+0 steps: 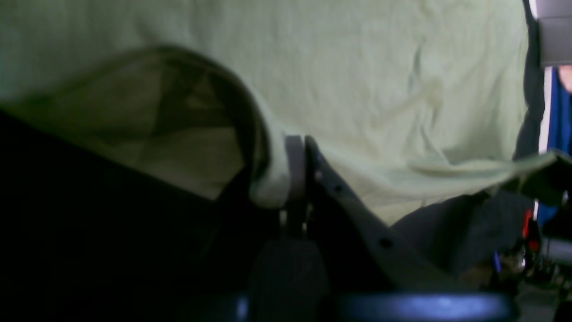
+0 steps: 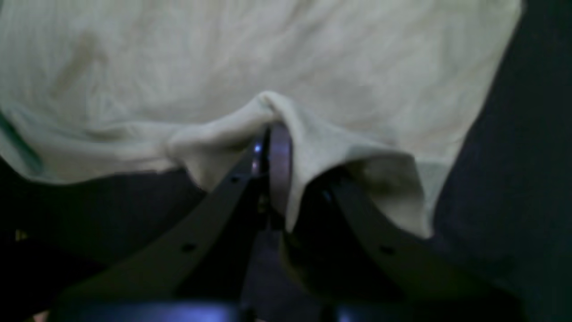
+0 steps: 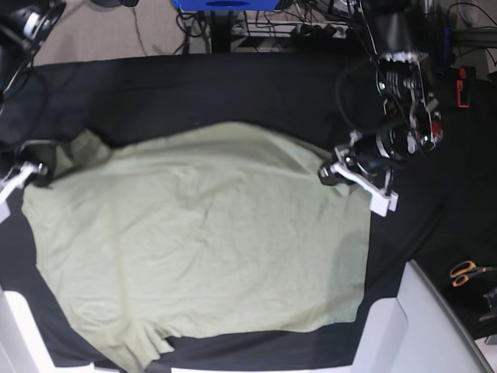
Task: Fold the T-shirt properly
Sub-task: 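Lift the shoulder edge with both grippers and pull it toward the hem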
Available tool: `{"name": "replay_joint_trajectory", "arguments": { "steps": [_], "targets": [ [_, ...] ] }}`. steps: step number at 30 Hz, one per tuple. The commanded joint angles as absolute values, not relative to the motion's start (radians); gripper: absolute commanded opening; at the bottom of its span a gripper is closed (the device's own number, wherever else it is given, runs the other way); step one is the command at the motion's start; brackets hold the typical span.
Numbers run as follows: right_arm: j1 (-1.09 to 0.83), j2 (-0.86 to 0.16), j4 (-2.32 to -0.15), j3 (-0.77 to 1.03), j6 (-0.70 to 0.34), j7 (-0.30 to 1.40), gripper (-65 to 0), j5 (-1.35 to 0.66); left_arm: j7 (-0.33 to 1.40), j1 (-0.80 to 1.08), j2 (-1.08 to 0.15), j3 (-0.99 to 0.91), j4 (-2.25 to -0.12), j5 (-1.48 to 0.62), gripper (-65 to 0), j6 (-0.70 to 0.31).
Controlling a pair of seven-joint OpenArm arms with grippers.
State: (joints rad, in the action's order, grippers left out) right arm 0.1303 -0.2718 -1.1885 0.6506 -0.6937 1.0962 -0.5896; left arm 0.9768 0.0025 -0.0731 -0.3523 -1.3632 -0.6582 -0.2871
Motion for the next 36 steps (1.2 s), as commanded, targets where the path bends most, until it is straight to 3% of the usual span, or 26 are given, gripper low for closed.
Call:
{"name": "replay_joint_trajectory", "arguments": {
  "steps": [1, 6, 14, 22, 36],
  "targets": [
    [0.159, -0.302, -1.175, 0.653, -0.698, 1.063, -64.8, -0.610, 0.967, -0.021, -0.082, -0.354, -1.359, -0.676, -65.0, -0.294],
    [0.205, -0.349, -1.052, 0.641, -0.698, 0.997, -64.8, -0.610, 0.964, -0.065, -0.093, -0.352, -1.291, -0.676, -65.0, -0.294],
    [0.283, -0.372, -0.909, 0.476, -0.698, 0.878, -64.8, -0.611, 0.964, -0.136, -0.096, -0.351, -1.222, -0.673, -65.0, -0.294],
    [0.349, -0.387, -0.852, 0.354, -0.698, 0.800, -64.8, -0.611, 0.963, -0.213, -0.090, -0.300, -1.201, -0.498, -65.0, -0.297],
    [0.421, -0.394, -0.714, 0.338, -0.698, 0.673, -64.8, -0.610, 0.814, -0.268, -0.117, -0.295, -1.041, -0.493, -65.0, -0.297]
  ]
}}
